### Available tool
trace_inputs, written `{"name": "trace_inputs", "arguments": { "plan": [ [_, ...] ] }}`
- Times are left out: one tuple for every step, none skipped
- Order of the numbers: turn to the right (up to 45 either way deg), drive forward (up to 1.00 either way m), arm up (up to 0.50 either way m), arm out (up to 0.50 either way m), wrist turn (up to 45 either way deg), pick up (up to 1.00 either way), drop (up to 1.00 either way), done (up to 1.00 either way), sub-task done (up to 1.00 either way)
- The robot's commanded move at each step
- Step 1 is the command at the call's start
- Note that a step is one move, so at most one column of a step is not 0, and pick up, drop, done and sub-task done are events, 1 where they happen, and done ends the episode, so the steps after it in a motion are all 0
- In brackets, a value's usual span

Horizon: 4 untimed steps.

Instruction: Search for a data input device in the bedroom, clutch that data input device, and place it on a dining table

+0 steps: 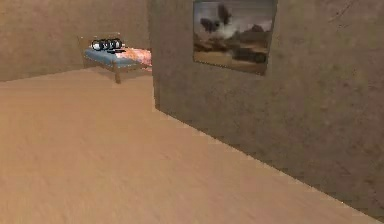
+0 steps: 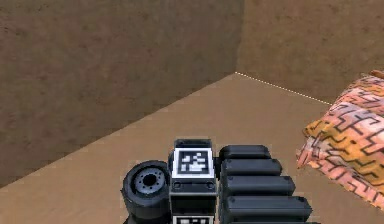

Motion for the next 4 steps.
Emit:
{"name": "trace_inputs", "arguments": {
  "plan": [
    [45.0,0.0,0.0,0.0,0.0,0.0,0.0,0.0,0.0],
    [45.0,0.0,0.0,0.0,0.0,0.0,0.0,0.0,0.0],
    [0.0,0.3,0.0,0.0,0.0,0.0,0.0,0.0,0.0],
    [-45.0,0.0,0.0,0.0,0.0,0.0,0.0,0.0,0.0]
  ]
}}
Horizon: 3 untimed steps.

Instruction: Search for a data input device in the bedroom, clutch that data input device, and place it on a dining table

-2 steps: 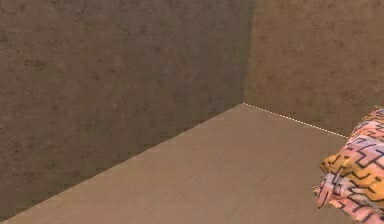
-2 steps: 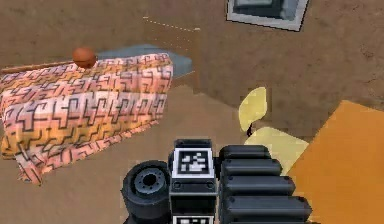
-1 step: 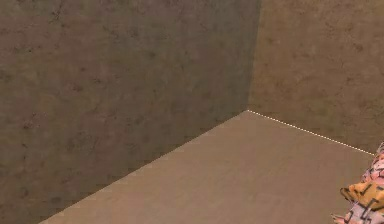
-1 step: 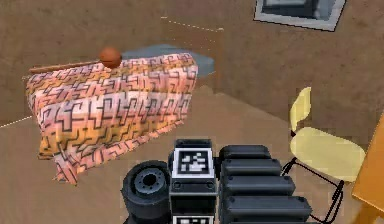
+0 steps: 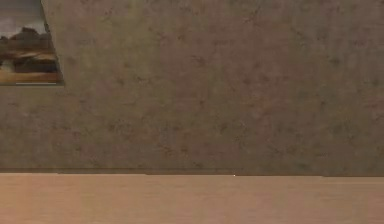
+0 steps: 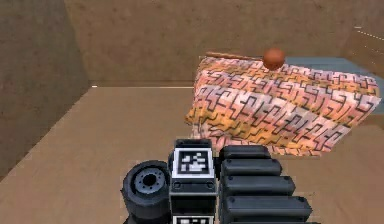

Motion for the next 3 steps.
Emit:
{"name": "trace_inputs", "arguments": {
  "plan": [
    [-42.0,0.0,0.0,0.0,0.0,0.0,0.0,0.0,0.0],
    [0.0,0.2,0.0,0.0,0.0,0.0,0.0,0.0,0.0],
    [-45.0,0.0,0.0,0.0,0.0,0.0,0.0,0.0,0.0]
  ]
}}
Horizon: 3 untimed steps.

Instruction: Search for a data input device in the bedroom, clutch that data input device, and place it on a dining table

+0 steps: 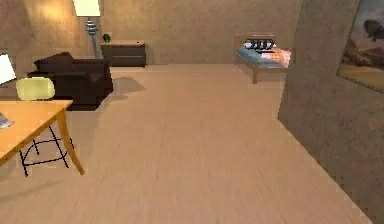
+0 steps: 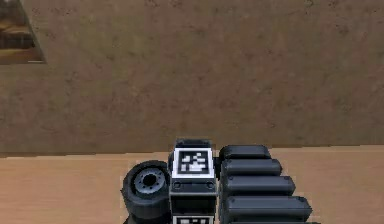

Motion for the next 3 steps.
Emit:
{"name": "trace_inputs", "arguments": {
  "plan": [
    [0.0,0.85,0.0,0.0,0.0,0.0,0.0,0.0,0.0],
    [-45.0,0.0,0.0,0.0,0.0,0.0,0.0,0.0,0.0],
    [-21.0,0.0,0.0,0.0,0.0,0.0,0.0,0.0,0.0]
  ]
}}
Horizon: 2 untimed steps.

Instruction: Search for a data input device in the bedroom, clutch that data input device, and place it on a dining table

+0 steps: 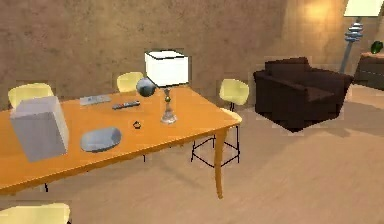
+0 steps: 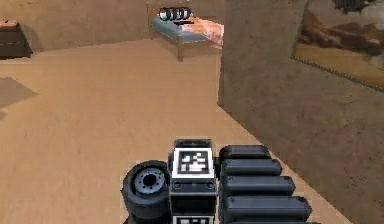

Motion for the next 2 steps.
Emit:
{"name": "trace_inputs", "arguments": {
  "plan": [
    [0.0,0.35,0.0,0.0,0.0,0.0,0.0,0.0,0.0],
    [-45.0,0.0,0.0,0.0,0.0,0.0,0.0,0.0,0.0]
  ]
}}
